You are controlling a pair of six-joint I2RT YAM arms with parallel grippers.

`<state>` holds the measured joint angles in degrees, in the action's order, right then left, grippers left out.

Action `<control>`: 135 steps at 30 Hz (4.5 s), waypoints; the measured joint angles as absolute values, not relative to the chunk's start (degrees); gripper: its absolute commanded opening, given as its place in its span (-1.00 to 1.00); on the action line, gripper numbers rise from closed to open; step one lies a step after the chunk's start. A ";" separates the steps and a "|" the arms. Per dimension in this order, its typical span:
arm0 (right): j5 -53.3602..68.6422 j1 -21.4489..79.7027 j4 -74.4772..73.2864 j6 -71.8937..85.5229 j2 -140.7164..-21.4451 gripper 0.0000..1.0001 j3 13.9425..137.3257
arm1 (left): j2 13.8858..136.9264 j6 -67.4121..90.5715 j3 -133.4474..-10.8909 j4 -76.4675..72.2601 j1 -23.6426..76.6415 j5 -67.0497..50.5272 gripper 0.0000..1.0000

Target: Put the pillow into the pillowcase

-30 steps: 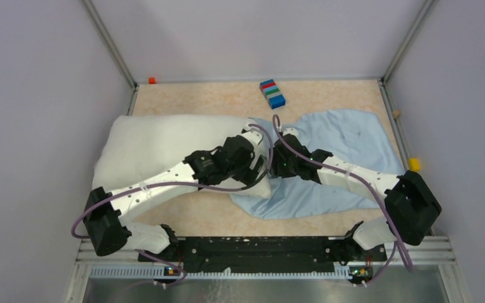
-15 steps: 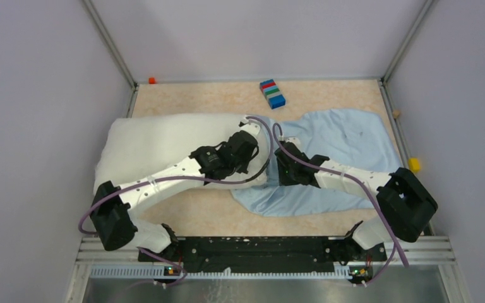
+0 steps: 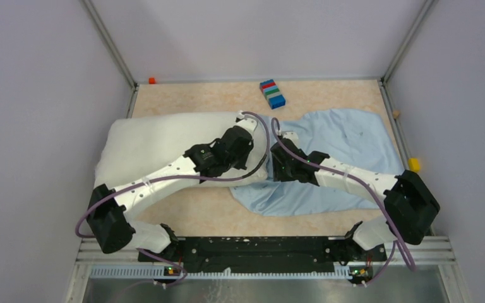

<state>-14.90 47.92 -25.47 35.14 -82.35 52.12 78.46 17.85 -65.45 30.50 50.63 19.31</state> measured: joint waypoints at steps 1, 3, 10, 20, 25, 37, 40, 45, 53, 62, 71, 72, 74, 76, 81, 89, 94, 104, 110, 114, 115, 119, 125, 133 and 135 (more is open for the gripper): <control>-15.22 48.03 -25.85 35.73 -82.17 -0.29 52.47 | 78.37 17.85 -65.45 30.41 50.59 19.11 -1.00; -15.90 48.27 -26.61 37.76 -81.60 -0.34 52.66 | 78.26 17.85 -65.36 30.28 50.48 18.83 -1.00; -17.69 48.99 -27.42 47.11 -80.27 -0.33 50.96 | 78.22 17.85 -65.19 29.95 50.33 18.00 -1.00; -17.72 49.04 -21.32 56.82 -79.44 -0.34 45.65 | 77.36 17.85 -64.49 29.52 50.28 17.30 -1.00; -17.76 49.04 -18.57 60.16 -79.61 -0.35 44.51 | 76.60 17.87 -63.64 28.88 50.28 17.06 -1.00; -19.27 49.04 -17.17 63.59 -82.46 -0.93 43.59 | 76.20 17.87 -63.09 28.16 50.26 16.75 -1.00; -19.57 49.04 -17.32 62.28 -82.54 -1.00 43.59 | 76.20 17.89 -63.09 27.88 50.24 16.67 -1.00; -19.53 50.85 -17.56 55.13 -82.54 -1.00 44.05 | 76.27 19.29 -63.09 26.11 48.64 14.37 -1.00; -20.49 62.57 -16.36 44.95 -74.59 -1.00 45.74 | 78.67 25.87 -58.46 16.82 42.65 4.75 -1.00; -17.78 62.52 -16.53 37.76 -61.78 -1.00 49.54 | 82.06 31.07 -51.75 6.96 42.15 -3.70 -1.00; -11.97 62.13 -17.32 32.27 -70.39 -1.00 57.43 | 76.79 33.87 -42.89 0.14 44.40 -6.11 -1.00; -11.05 61.80 -16.82 32.10 -71.40 -0.99 57.56 | 75.66 34.52 -41.80 0.14 44.84 -6.28 -1.00; -8.91 60.77 -16.19 31.94 -72.82 -0.81 57.56 | 73.54 35.53 -40.18 0.73 45.41 -6.55 -0.90; -7.38 59.35 -15.46 31.79 -73.14 -0.57 57.56 | 71.50 36.12 -39.68 2.44 45.76 -6.52 -0.71; -4.29 55.22 -14.04 30.63 -71.90 -0.14 58.37 | 66.46 36.29 -40.75 9.34 46.09 -3.95 -0.34; -1.76 50.76 -15.99 27.51 -70.52 -0.08 63.99 | 62.59 34.39 -49.63 20.45 46.19 2.52 -0.10; -1.21 43.62 -18.85 26.33 -73.30 -0.05 69.65 | 61.43 31.99 -55.46 24.36 46.19 5.69 0.20; -3.14 42.50 -22.76 23.99 -87.42 0.17 76.75 | 68.58 24.80 -68.69 26.39 35.42 8.91 0.97; -7.29 42.46 -23.81 23.53 -93.69 -0.08 79.64 | 79.59 21.89 -71.57 23.16 30.35 12.05 0.76; -9.69 42.46 -23.66 23.33 -95.64 -0.52 80.47 | 84.18 21.61 -68.07 19.49 29.52 11.88 -0.06; -10.26 42.46 -23.77 23.29 -95.79 -0.67 80.47 | 84.20 21.69 -66.26 17.80 29.41 11.46 -0.28; -12.32 42.46 -24.62 22.92 -95.90 -1.00 81.08 | 82.17 22.96 -61.41 12.40 29.19 8.75 -0.98; -12.53 43.48 -26.50 23.00 -96.79 -1.00 87.02 | 76.53 26.09 -53.30 5.52 28.86 2.81 -1.00; -5.19 50.24 -22.50 26.83 -97.23 -1.00 91.31 | 71.11 34.52 -43.40 -5.04 28.67 -5.54 -1.00; -3.16 50.52 -20.84 28.27 -97.21 -1.00 89.47 | 70.17 37.23 -41.28 -7.60 28.67 -7.20 -1.00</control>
